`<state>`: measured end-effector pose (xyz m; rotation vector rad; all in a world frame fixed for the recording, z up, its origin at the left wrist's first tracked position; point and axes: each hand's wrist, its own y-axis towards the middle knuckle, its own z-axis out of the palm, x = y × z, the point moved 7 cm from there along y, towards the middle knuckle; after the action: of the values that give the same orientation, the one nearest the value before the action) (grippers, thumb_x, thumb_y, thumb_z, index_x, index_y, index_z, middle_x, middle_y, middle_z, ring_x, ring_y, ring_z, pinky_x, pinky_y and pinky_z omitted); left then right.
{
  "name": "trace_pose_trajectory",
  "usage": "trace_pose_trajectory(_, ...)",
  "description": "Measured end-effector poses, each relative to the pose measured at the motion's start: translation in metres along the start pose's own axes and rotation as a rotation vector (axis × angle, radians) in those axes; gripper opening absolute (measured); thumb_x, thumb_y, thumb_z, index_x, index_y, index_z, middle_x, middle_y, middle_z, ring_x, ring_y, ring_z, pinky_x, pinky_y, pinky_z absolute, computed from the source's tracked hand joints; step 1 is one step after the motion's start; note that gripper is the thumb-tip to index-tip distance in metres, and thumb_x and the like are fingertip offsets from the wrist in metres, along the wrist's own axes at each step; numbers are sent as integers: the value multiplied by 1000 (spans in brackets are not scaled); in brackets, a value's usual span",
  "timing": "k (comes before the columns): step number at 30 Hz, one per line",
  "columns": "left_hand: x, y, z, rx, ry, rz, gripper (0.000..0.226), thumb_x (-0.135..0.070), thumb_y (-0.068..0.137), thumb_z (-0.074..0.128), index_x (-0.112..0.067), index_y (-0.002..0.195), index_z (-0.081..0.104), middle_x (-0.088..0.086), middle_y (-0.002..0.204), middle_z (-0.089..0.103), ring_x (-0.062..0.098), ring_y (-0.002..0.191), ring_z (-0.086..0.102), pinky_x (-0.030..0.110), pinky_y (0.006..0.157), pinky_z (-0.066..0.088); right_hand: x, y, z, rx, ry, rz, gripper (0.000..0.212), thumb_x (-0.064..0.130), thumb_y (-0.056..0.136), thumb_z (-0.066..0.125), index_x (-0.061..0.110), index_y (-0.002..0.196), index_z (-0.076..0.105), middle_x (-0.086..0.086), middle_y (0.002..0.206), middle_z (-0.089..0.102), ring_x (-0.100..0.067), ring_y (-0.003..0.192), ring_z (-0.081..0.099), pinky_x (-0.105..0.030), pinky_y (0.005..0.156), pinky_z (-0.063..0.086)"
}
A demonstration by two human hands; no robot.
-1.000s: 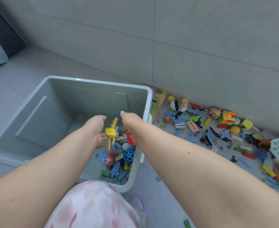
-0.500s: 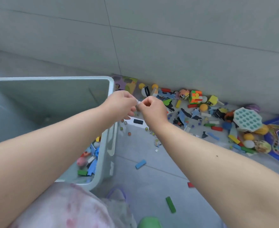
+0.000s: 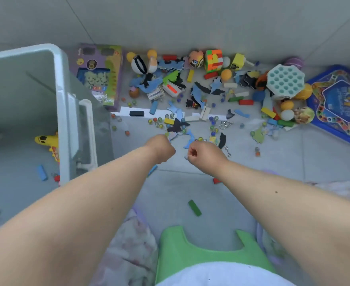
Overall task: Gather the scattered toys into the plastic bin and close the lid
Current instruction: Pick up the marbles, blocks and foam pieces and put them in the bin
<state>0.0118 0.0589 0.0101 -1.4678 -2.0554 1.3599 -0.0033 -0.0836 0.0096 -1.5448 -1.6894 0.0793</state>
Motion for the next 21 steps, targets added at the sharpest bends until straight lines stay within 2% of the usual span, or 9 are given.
trace_pose_trajectory(4,19,14,27,-10,181,10,26,-14,89,51,-6,113,57,11,112,62,29,102,60,31,78,48,-25,-8,39,148,-165,-48,9,27,91,53,19,93,56,0,93,54,-23,89,53,-30,70,40)
trace_pose_trajectory(7,33,19,38,-31,276,23,29,-11,87,49,-12,115,54,12,117,53,29,99,56,31,74,44,-35,-16,67,261,-279,-142,24,20,91,51,18,115,53,-4,114,52,-26,101,52,-30,71,38)
trace_pose_trajectory(9,43,21,45,-49,322,10,31,-11,86,48,-16,117,50,11,118,46,31,98,55,32,74,42,-34,-23,85,327,-392,-282,38,9,89,48,21,125,49,-5,122,46,-28,108,49,-33,72,38)
trace_pose_trajectory(11,51,20,49,-94,380,-24,33,-9,86,48,-14,118,44,11,118,44,32,102,54,35,74,42,-31,-34,103,384,-538,-492,44,7,88,47,25,128,49,-6,127,43,-28,110,46,-36,77,38)
trace_pose_trajectory(13,57,19,49,-171,433,-63,34,-9,86,51,-11,117,40,12,117,44,32,105,52,36,71,41,-32,-47,119,416,-661,-702,38,12,88,50,28,122,55,-7,128,46,-28,109,48,-38,78,39)
trace_pose_trajectory(15,62,21,50,-223,460,-94,35,-9,85,52,-9,118,39,12,117,46,30,107,52,36,70,41,-40,-55,130,459,-774,-798,31,19,85,57,33,112,61,-3,122,52,-26,105,52,-35,75,42)
trace_pose_trajectory(17,68,24,53,-238,478,-115,35,-8,86,52,-9,118,39,11,117,47,29,107,53,35,70,43,-48,-55,137,488,-885,-799,23,29,73,69,39,93,66,4,103,59,-19,90,58,-29,66,43)
trace_pose_trajectory(19,71,29,55,-225,484,-128,35,-9,86,53,-9,118,39,10,117,48,28,107,54,34,69,43,-55,-50,140,468,-901,-780,23,31,53,80,36,71,65,7,82,59,-15,73,57,-24,56,40)
trace_pose_trajectory(21,72,34,58,-199,504,-122,33,-9,87,53,-9,117,39,10,116,49,29,106,56,34,68,42,-56,-44,137,392,-862,-788,23,28,49,81,31,62,63,7,73,57,-15,67,55,-22,53,38)
